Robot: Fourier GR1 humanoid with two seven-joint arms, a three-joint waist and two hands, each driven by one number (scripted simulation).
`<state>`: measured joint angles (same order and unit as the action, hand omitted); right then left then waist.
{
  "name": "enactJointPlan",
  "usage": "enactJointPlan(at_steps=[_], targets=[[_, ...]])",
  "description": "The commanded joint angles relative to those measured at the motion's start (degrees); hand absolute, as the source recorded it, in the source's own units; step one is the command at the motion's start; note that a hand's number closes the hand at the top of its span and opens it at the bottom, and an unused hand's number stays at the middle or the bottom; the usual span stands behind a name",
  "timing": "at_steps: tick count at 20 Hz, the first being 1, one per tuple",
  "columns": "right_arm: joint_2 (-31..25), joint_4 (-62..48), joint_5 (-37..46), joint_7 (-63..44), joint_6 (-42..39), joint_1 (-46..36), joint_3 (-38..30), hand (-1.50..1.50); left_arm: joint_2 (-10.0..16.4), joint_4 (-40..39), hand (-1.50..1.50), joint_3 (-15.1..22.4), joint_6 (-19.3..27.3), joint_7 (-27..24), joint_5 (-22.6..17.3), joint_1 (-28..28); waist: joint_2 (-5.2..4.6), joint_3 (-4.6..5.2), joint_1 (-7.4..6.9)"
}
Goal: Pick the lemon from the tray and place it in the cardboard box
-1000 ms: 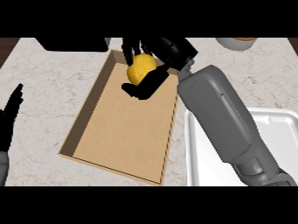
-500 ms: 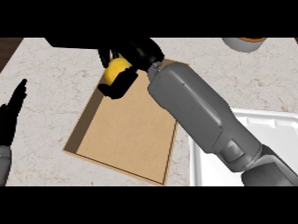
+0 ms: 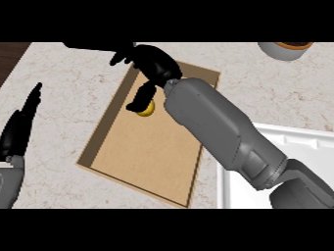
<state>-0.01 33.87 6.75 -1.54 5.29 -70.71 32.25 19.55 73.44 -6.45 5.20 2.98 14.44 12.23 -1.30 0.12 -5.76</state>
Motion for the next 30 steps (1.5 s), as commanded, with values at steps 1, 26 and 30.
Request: enactJointPlan(at_steps=[1,26,30], targets=[[0.01,-1.84,-5.02,4.34,2.86,3.34,4.06,-1.5,0.85,0.16,0.0,-0.33,-1.37,1.01,-0.51,1.9,-0.19,-0.05,-0.59],[-16.09,-16.3,-23.44,27.04,-9.0,-1.23,-18.11,-1.5,1.79,1.31,0.0,-3.79,-1.04,1.27,-1.33,-1.42,0.18,-0.14,3.83],[-19.04,-20.01,-22.1,31.44,-12.04,-0.02,-18.96,-1.5,-1.09,1.9,0.0,-2.06,1.58,-1.55,0.75,-4.76,0.3,-0.15,3.39]])
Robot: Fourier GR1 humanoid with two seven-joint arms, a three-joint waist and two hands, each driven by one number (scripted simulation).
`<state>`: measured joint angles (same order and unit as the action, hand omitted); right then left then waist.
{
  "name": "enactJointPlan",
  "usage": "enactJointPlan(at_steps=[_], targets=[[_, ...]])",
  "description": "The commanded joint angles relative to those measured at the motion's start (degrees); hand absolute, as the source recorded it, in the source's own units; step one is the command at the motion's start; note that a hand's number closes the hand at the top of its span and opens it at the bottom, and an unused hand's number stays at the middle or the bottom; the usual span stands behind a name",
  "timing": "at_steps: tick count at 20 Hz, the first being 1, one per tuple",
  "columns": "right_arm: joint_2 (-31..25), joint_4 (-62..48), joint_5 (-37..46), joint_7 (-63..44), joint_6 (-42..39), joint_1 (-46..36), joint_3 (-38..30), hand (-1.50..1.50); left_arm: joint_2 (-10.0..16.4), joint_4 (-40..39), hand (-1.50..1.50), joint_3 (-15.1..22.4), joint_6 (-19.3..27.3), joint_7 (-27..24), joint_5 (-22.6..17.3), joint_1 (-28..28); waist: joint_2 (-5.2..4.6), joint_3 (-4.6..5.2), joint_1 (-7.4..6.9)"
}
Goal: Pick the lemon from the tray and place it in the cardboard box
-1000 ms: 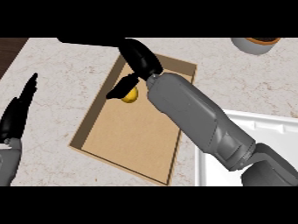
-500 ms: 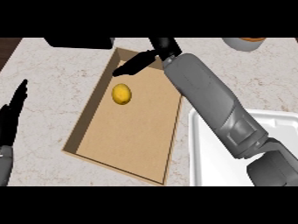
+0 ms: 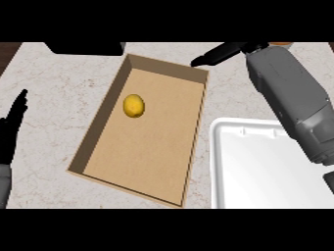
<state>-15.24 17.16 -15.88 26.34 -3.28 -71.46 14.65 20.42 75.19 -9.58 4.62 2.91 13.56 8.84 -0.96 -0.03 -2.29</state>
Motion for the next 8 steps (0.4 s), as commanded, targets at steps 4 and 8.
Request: enactJointPlan(at_steps=[4,8], targets=[[-10.76,-6.05,1.65,5.14,-11.33,-0.12,-1.57,-1.5,-1.29,1.69,0.0,1.04,1.09,0.72,1.29,0.03,-0.25,-0.04,-0.49],[-13.02,-8.27,5.31,10.12,-14.83,2.75,0.83,-1.5,-0.27,1.43,0.0,0.07,-1.26,-0.25,-0.45,-0.61,-0.46,-0.05,-0.96]])
